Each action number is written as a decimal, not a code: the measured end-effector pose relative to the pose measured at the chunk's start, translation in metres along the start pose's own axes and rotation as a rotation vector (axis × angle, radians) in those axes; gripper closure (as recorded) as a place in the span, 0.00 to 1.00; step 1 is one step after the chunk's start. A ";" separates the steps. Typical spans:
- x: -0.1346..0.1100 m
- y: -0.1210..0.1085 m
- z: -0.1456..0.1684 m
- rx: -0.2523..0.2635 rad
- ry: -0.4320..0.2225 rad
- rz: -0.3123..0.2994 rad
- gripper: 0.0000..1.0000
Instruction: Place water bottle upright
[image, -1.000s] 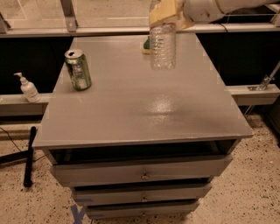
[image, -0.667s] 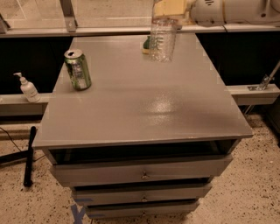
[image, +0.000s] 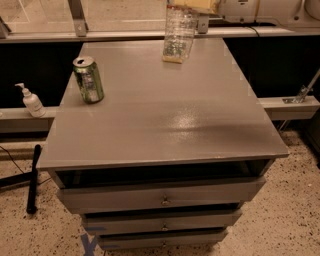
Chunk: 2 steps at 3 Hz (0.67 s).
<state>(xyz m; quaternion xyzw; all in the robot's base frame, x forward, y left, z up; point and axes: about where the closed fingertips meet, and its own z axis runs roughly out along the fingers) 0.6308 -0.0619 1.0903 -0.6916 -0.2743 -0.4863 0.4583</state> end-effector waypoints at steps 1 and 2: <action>0.002 -0.003 0.004 0.013 -0.003 -0.015 1.00; -0.003 -0.007 -0.004 0.062 0.002 -0.096 1.00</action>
Offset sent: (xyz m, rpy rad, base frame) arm -0.0297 -0.0073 -0.0053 -0.2259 -0.6827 0.2120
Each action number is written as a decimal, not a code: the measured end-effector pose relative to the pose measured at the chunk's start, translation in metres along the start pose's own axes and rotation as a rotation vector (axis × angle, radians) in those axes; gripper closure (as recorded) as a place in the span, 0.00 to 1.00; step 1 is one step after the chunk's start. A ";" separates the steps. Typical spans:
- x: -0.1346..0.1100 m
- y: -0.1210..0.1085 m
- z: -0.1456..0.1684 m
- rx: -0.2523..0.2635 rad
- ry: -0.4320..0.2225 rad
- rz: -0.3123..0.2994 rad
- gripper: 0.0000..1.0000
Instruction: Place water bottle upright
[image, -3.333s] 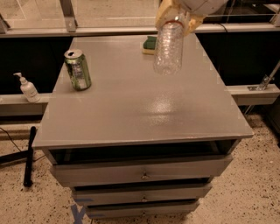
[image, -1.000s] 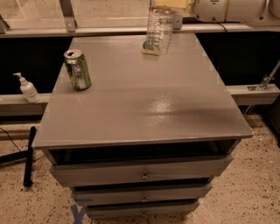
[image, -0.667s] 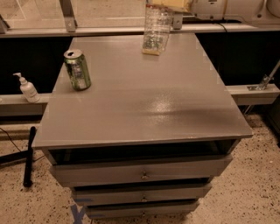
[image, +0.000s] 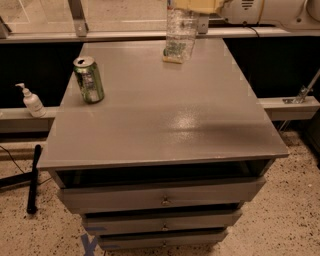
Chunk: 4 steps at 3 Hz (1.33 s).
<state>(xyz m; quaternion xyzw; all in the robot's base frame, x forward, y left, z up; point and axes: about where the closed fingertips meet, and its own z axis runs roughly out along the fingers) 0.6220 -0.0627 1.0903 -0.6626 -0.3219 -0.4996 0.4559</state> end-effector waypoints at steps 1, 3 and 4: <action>-0.017 -0.006 -0.011 0.032 -0.010 -0.167 1.00; -0.044 -0.006 -0.027 0.012 -0.056 -0.440 1.00; -0.044 -0.006 -0.026 0.012 -0.056 -0.440 1.00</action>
Offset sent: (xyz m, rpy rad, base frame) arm -0.0409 -0.0487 -0.0682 -0.4139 -0.7277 0.0704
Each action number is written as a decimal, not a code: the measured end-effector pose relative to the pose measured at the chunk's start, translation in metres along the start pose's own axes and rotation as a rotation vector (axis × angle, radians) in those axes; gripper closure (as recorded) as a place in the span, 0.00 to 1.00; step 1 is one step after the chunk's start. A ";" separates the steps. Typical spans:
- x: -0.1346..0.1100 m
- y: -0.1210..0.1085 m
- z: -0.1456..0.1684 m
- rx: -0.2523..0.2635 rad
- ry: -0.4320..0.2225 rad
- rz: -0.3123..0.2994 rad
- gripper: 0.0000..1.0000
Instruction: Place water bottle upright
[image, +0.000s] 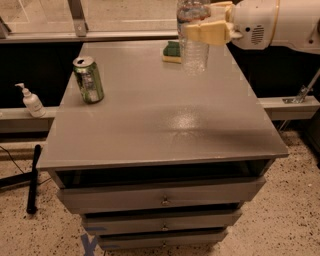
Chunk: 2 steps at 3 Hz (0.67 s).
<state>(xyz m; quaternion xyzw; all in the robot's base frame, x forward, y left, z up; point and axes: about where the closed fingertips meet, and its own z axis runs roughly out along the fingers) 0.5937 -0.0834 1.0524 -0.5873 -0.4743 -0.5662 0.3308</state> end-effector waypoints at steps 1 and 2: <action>-0.024 -0.008 -0.005 0.010 -0.024 0.039 1.00; -0.055 -0.021 -0.019 0.016 -0.039 0.061 1.00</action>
Offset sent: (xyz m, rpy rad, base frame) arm -0.0376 -0.0469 -0.0909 -0.0330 0.0792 -0.0097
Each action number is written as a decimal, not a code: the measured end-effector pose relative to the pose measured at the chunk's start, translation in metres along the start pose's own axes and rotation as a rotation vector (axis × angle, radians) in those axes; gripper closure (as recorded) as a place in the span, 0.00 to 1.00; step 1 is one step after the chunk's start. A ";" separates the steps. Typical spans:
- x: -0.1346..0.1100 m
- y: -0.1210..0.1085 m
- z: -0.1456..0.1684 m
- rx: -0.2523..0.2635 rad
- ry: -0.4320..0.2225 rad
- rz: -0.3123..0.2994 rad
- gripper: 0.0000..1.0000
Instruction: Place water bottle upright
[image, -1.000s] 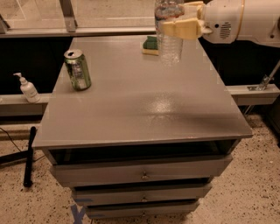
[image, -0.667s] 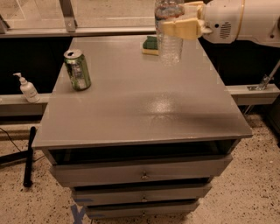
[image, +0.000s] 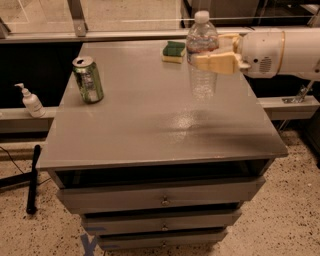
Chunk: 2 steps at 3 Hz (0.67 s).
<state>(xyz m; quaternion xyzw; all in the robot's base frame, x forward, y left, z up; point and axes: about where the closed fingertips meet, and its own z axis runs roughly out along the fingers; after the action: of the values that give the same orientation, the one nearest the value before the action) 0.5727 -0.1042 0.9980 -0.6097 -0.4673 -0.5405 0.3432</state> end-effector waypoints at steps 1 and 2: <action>-0.017 -0.005 -0.011 0.009 0.026 -0.031 1.00; -0.033 -0.007 -0.017 0.011 0.052 -0.052 1.00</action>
Offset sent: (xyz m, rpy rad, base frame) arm -0.0173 -0.0378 -0.0478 0.0425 -0.1343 0.0272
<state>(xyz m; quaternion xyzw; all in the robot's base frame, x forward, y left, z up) 0.5606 -0.1243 0.9686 -0.5812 -0.4767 -0.5624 0.3445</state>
